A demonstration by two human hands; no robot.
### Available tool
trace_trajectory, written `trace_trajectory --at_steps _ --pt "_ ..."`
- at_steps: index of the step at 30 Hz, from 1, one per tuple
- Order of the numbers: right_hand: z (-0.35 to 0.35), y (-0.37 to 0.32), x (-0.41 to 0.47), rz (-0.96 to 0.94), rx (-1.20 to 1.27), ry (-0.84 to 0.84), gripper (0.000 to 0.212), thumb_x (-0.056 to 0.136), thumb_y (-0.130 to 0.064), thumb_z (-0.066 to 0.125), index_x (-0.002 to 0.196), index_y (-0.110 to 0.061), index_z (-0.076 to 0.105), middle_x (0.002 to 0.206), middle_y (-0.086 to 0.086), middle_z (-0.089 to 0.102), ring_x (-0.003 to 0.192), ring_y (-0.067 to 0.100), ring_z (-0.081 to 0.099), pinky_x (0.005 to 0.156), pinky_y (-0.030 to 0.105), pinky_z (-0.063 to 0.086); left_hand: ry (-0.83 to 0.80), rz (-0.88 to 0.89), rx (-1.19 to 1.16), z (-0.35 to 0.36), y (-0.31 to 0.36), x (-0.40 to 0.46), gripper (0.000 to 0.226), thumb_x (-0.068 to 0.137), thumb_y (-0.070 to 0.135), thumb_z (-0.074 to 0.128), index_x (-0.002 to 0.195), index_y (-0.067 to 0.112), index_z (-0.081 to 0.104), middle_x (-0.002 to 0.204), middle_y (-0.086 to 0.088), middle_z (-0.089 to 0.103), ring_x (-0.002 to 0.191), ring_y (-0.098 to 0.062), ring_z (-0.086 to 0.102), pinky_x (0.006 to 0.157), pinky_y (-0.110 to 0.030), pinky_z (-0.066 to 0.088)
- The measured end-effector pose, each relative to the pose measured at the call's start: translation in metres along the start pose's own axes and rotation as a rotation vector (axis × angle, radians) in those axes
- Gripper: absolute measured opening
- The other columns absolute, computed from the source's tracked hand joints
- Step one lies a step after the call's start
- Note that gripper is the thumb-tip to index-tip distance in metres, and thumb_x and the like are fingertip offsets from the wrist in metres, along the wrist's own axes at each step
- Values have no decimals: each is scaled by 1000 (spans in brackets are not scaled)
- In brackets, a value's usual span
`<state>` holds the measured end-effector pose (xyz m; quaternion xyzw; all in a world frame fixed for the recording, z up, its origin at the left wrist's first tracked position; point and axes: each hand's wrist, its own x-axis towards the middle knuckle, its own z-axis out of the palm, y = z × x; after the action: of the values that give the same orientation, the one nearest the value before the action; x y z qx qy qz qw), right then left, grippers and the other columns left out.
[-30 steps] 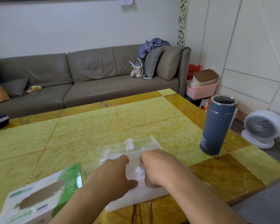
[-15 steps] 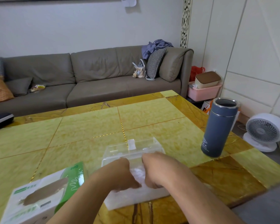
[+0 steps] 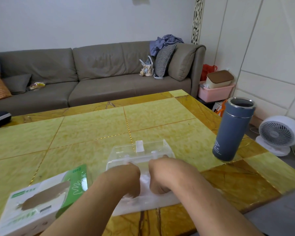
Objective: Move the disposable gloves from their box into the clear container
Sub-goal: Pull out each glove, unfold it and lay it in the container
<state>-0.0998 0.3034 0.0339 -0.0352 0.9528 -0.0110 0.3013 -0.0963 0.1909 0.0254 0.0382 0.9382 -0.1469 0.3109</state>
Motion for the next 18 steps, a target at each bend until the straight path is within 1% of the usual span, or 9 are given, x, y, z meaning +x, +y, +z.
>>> trace_trajectory --at_steps 1,3,5,6,8,10,12,15,18 --pt "1 1 -1 3 5 2 52 95 -4 49 146 -6 45 163 26 24 105 32 61 90 40 54 4 11 -8 1 -1 1 87 104 16 53 160 0 -11 149 -14 53 134 -28 55 110 -32 44" --pt "1 1 -2 4 18 11 60 94 -4 50 153 -9 38 165 23 20 107 33 62 85 39 53 50 47 -82 1 -8 -3 76 101 20 60 160 1 15 120 -9 66 111 -25 64 84 -28 53" --pt "1 -1 -2 6 19 8 63 94 -3 51 155 -10 34 167 22 17 110 35 63 83 39 54 129 82 -209 4 -18 -11 41 98 30 65 130 11 48 87 4 56 83 -17 56 57 -21 40" --pt "1 -1 -1 8 23 4 65 94 -3 51 156 -10 32 167 22 16 112 35 64 84 39 54 159 80 -242 6 -22 -18 29 98 34 65 114 16 49 84 6 52 80 -15 52 54 -20 35" --pt "3 -1 0 -1 31 -4 66 95 -3 50 158 -8 30 166 23 18 115 34 64 88 40 54 237 77 -244 9 -28 -33 16 101 31 60 105 20 49 95 6 57 84 -15 54 57 -21 38" --pt "3 0 0 -14 40 15 66 97 -5 48 159 -7 28 162 23 25 116 33 63 92 41 54 399 94 -204 11 -28 -47 8 101 23 55 109 22 51 102 5 57 88 -15 59 67 -24 47" --pt "3 0 3 -22 47 18 69 99 -4 48 163 -5 21 158 22 31 116 32 61 93 40 52 555 157 -208 11 -24 -57 29 99 19 54 125 30 48 108 6 56 100 -16 60 78 -30 52" --pt "4 -4 7 -27 50 -13 73 100 -4 47 165 -4 14 155 23 36 110 30 55 98 40 51 554 267 -298 13 -14 -51 54 101 22 51 142 49 30 119 10 54 113 -16 58 83 -30 50" --pt "6 -2 5 -1 31 0 74 97 -5 50 164 -13 21 164 21 23 121 36 59 98 44 55 499 152 -293 22 -13 -28 33 103 29 48 136 32 44 113 6 53 109 -19 59 78 -30 46"
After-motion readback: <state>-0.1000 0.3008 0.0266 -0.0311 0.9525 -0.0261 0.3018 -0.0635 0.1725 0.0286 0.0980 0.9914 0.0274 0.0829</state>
